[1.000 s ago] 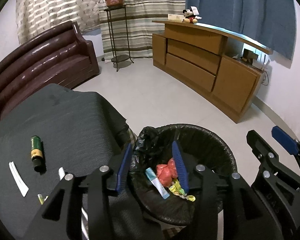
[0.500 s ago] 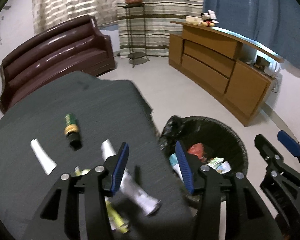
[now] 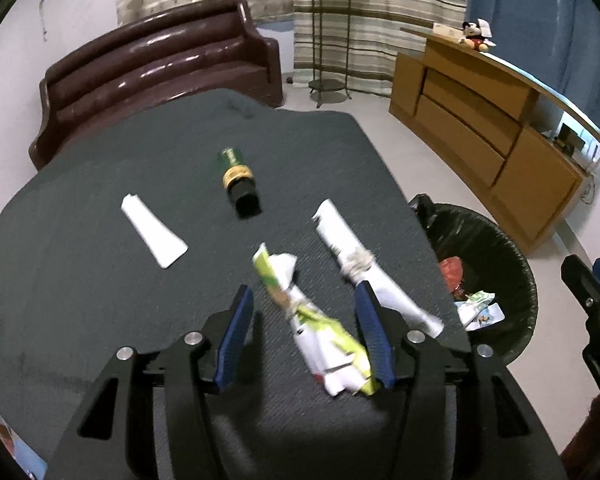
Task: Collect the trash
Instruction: 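Move both open tools back to the trash on the table, then grasp the crumpled yellow-white paper with the left tool, then grasp the string-tied white rolled paper with the right tool while the left tool holds its paper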
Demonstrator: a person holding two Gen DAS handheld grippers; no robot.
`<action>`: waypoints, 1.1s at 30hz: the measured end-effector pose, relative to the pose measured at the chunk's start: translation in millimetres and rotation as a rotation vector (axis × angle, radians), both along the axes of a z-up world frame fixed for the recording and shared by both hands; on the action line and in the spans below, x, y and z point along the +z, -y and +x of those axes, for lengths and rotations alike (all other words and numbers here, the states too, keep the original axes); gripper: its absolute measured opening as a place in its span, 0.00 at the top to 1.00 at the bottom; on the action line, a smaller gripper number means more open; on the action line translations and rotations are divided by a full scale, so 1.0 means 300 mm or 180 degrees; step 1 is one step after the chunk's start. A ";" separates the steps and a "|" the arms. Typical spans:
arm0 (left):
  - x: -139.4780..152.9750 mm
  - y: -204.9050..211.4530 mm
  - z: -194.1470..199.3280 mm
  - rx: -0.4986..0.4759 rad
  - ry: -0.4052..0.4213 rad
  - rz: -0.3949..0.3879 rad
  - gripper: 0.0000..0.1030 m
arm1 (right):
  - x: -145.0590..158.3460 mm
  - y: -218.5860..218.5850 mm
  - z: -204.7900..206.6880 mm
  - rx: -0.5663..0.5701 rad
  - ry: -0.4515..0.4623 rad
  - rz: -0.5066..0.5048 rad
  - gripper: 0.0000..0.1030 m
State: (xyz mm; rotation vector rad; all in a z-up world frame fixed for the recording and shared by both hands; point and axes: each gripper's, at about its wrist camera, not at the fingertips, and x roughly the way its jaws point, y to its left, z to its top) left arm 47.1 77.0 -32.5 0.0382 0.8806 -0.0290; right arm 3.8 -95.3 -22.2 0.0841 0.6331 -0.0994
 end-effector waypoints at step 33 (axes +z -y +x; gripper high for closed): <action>0.019 -0.272 -0.052 -0.0148 0.0023 0.0062 0.79 | 0.014 -0.300 0.044 0.0738 -0.0086 -0.0101 0.39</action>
